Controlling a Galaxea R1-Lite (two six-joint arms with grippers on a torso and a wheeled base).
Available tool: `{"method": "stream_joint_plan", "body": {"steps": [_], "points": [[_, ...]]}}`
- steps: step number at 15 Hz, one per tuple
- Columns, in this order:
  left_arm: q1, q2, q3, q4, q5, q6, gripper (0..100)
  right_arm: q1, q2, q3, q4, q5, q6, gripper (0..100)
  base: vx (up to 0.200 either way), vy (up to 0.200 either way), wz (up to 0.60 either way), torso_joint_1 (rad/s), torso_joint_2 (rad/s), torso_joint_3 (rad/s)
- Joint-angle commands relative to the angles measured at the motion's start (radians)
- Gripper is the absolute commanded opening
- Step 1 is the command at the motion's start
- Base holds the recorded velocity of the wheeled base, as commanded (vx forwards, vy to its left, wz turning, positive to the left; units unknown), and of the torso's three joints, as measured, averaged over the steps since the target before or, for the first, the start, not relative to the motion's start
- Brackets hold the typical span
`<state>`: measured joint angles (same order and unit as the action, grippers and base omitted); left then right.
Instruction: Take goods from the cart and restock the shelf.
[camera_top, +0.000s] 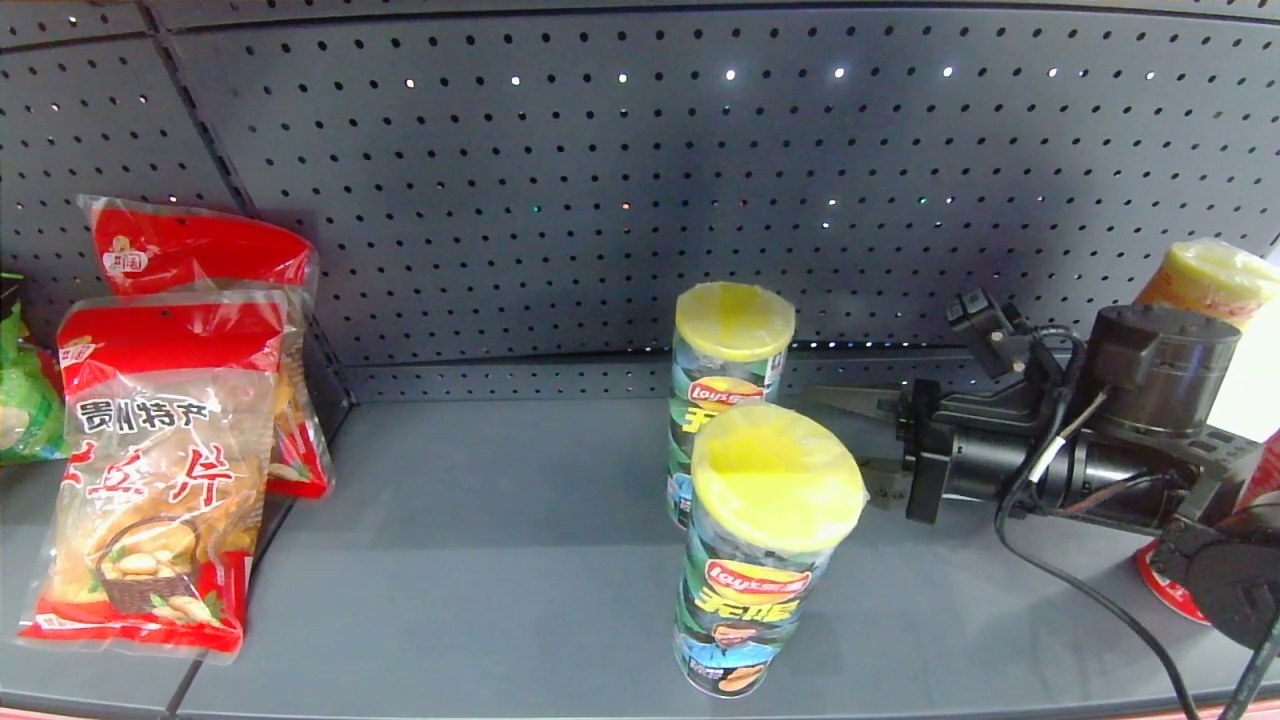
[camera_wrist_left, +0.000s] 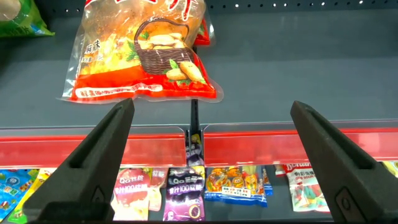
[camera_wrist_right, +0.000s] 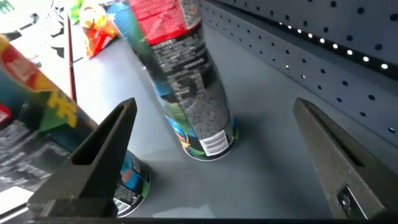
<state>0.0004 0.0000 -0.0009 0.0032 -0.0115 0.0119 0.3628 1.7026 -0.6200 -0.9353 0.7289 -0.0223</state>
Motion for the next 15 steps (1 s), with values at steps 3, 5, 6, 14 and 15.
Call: {"method": "stream_joint_plan", "body": {"steps": [3,5,6,14,15], "points": [[0.000,0.002,-0.001,0.000,-0.001,0.000,100,-0.011,0.020,-0.015,0.000,-0.002,-0.001,100,0.000,0.000,0.00,0.000,0.00,0.000],[0.000,0.002,-0.001,0.000,-0.001,0.000,100,-0.022,0.023,-0.020,0.000,-0.002,-0.001,100,0.000,0.000,0.00,0.000,0.00,0.000],[0.001,0.002,-0.001,0.000,-0.001,0.000,100,-0.027,0.026,-0.026,0.000,-0.002,-0.001,100,0.000,0.000,0.00,0.000,0.00,0.000],[0.000,0.002,-0.001,0.000,0.001,0.000,100,-0.093,0.060,-0.053,0.000,-0.003,-0.001,100,0.000,0.000,0.00,0.000,0.00,0.000],[0.001,0.002,-0.001,0.000,-0.001,0.000,100,-0.094,0.063,-0.061,0.000,-0.003,-0.001,100,0.000,0.000,0.00,0.000,0.00,0.000]]}}
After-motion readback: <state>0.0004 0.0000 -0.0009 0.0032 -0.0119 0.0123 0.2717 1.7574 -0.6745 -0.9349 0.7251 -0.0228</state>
